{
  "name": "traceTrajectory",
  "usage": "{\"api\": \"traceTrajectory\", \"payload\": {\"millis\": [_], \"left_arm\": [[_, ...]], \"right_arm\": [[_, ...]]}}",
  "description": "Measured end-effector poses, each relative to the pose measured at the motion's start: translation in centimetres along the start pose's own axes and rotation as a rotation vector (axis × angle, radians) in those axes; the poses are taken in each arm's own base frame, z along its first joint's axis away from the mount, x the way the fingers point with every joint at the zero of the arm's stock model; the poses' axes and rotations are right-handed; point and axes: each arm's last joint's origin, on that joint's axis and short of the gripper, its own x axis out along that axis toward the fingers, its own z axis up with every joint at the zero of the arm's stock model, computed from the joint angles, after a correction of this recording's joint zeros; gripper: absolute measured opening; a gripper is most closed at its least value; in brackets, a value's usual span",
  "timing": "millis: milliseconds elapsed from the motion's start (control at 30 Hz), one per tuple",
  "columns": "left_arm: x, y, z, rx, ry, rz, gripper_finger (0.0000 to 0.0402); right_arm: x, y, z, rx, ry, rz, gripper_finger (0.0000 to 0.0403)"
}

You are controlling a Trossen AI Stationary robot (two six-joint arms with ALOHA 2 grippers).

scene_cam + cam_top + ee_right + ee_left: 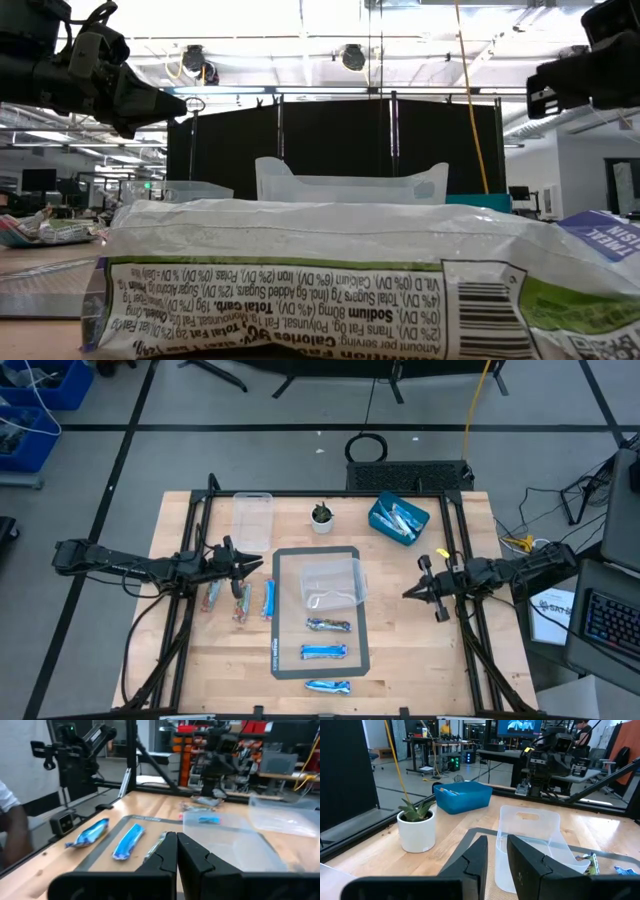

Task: Pick and place Granola Bars by type
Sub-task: Put the snack into the center bin

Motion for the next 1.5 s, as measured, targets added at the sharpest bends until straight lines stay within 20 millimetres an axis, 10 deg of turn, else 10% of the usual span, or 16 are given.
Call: {"api": "traceTrajectory", "payload": {"millis": [1500], "left_arm": [[-0.01, -0.04, 0.44, -0.010, -0.043, -0.004, 0.0079]], "right_arm": [[-0.02, 0.52, -0.04, 0.107, -0.001, 0.142, 0.0000]]}}
